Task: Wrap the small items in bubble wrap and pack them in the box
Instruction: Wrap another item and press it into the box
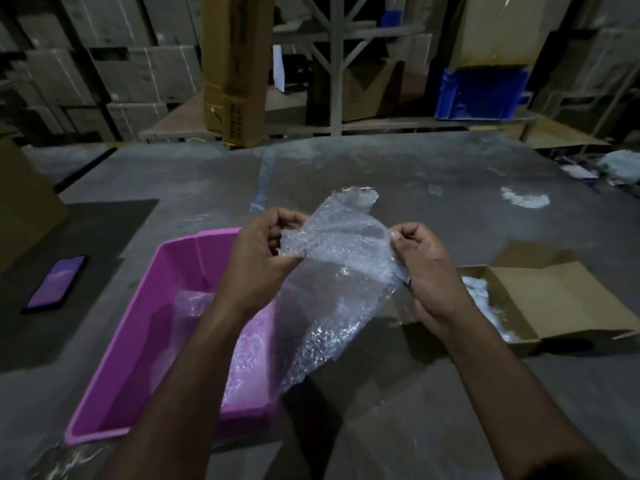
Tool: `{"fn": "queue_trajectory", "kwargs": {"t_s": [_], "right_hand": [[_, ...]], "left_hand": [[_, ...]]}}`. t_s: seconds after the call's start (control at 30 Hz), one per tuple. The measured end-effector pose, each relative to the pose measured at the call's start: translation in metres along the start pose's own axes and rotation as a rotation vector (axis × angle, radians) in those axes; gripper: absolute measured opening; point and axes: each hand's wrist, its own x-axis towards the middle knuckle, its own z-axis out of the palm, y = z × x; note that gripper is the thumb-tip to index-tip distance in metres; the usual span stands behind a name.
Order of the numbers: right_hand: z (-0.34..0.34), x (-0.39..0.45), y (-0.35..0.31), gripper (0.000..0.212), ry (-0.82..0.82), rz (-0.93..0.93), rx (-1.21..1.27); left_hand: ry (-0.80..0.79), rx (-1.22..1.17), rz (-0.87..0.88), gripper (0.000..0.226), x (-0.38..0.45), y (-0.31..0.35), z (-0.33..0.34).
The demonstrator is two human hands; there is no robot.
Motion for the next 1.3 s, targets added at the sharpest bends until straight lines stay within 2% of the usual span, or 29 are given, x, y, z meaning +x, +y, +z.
{"fn": "queue_trajectory", "kwargs": {"t_s": [0.1, 0.27, 0.4, 0.47, 0.5, 0.6, 0.7, 0.77, 0.87, 0.97, 1.1, 1.23, 1.3], "right_hand": [[-0.019, 0.003, -0.008, 0.016, 0.058, 0.011, 0.025], [-0.039, 0.002, -0.009, 0.024, 0.026, 0.083, 0.043], [-0.041, 0.001, -0.004, 0.069, -0.079, 0.190, 0.192], [-0.038, 0.001, 0.004, 0.088, -0.170, 0.187, 0.183], [-0.036, 0.001, 0.009, 0.091, -0.203, 0.179, 0.166], [-0.022, 0.001, 0.025, 0.084, -0.286, 0.151, 0.086], [-0.004, 0.002, 0.038, 0.089, -0.374, 0.167, -0.101], [0.009, 0.003, 0.047, 0.068, -0.384, 0.187, -0.198], [0.022, 0.007, 0.055, 0.037, -0.318, 0.201, -0.188], [0.025, 0.015, 0.056, 0.019, -0.267, 0.215, -0.125], [0.021, 0.024, 0.052, 0.023, -0.201, 0.213, -0.074], [0.021, 0.031, 0.051, 0.024, -0.116, 0.249, -0.031], [0.019, 0.034, 0.051, 0.026, -0.054, 0.246, -0.017]], "left_hand": [[-0.077, 0.035, -0.025, 0.040, 0.009, 0.005, 0.022], [-0.167, -0.021, -0.094, 0.020, 0.010, 0.011, 0.041], [-0.013, 0.152, -0.157, 0.039, 0.008, 0.003, 0.047], [0.078, 0.104, -0.193, 0.035, 0.007, -0.001, 0.042], [0.117, 0.064, -0.213, 0.031, 0.006, -0.002, 0.036], [0.216, -0.034, -0.282, 0.023, 0.001, -0.004, 0.023], [0.339, -0.200, -0.386, 0.021, -0.004, -0.004, 0.008], [0.374, -0.310, -0.429, 0.025, -0.008, 0.000, 0.001], [0.428, -0.330, -0.450, 0.037, -0.014, 0.004, -0.011], [0.401, -0.291, -0.459, 0.029, -0.021, 0.005, -0.023], [0.347, -0.271, -0.464, 0.011, -0.029, 0.003, -0.030], [0.366, -0.314, -0.521, 0.022, -0.036, -0.002, -0.044], [0.415, -0.254, -0.543, 0.017, -0.043, -0.007, -0.055]]}}
